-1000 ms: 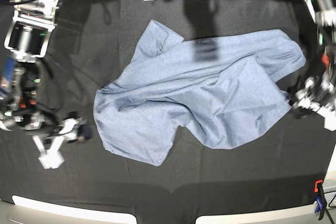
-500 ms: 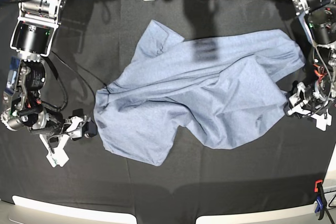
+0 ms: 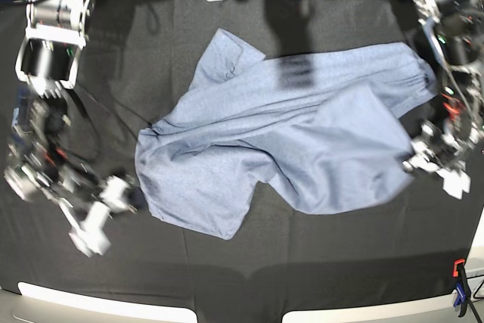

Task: Layout the t-shirt on the table in an organized manner, then fold the t-shirt properly
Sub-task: 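Release the shirt with the right gripper and withdraw it, then grasp the shirt edges with both grippers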

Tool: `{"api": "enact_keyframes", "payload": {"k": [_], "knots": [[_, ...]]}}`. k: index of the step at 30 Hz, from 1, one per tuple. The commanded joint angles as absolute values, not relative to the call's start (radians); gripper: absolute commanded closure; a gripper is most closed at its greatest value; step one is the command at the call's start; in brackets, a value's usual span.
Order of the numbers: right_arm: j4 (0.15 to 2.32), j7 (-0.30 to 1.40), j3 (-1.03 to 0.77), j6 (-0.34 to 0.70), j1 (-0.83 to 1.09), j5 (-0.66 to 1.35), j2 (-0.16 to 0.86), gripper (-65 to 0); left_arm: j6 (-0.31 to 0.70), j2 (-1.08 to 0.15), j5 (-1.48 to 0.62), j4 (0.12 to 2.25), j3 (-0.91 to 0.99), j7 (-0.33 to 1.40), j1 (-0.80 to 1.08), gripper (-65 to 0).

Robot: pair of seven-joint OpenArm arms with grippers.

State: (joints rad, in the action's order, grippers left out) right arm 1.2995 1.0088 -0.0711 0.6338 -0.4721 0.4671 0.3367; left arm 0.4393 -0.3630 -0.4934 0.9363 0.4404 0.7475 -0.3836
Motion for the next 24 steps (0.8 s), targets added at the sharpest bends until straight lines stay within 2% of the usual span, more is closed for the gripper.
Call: {"api": "enact_keyframes", "payload": {"k": [1,6,12,14,17,24], "knots": [[1.291,0.972,-0.048,0.64,-0.547,0.471,0.335,-31.7,0.45,-0.383,-0.495,0.953,0.444,0.724,-0.419,0.0],[1.02,0.937,0.065,0.639,-0.767,0.396,0.27,-31.7,0.45,-0.385,-0.49,0.953,0.443,0.724,-0.433,0.0],[0.621,0.845,0.099,0.636,-0.971,0.261,0.236,-31.7,0.45,-0.385,-0.49,0.953,0.443,0.724,-0.432,0.0],[0.505,0.809,0.099,0.632,-0.998,0.226,0.238,-31.7,0.449,-0.385,-0.49,0.953,0.443,0.724,-0.432,0.0],[0.385,0.752,0.099,0.539,-0.999,0.195,0.244,-31.7,0.45,-0.385,-0.49,0.953,0.443,0.724,-0.432,0.0],[0.329,0.697,0.099,0.538,-0.949,0.13,0.244,-31.7,0.45,-0.385,-0.49,0.953,0.443,0.725,-0.432,0.0]]}}
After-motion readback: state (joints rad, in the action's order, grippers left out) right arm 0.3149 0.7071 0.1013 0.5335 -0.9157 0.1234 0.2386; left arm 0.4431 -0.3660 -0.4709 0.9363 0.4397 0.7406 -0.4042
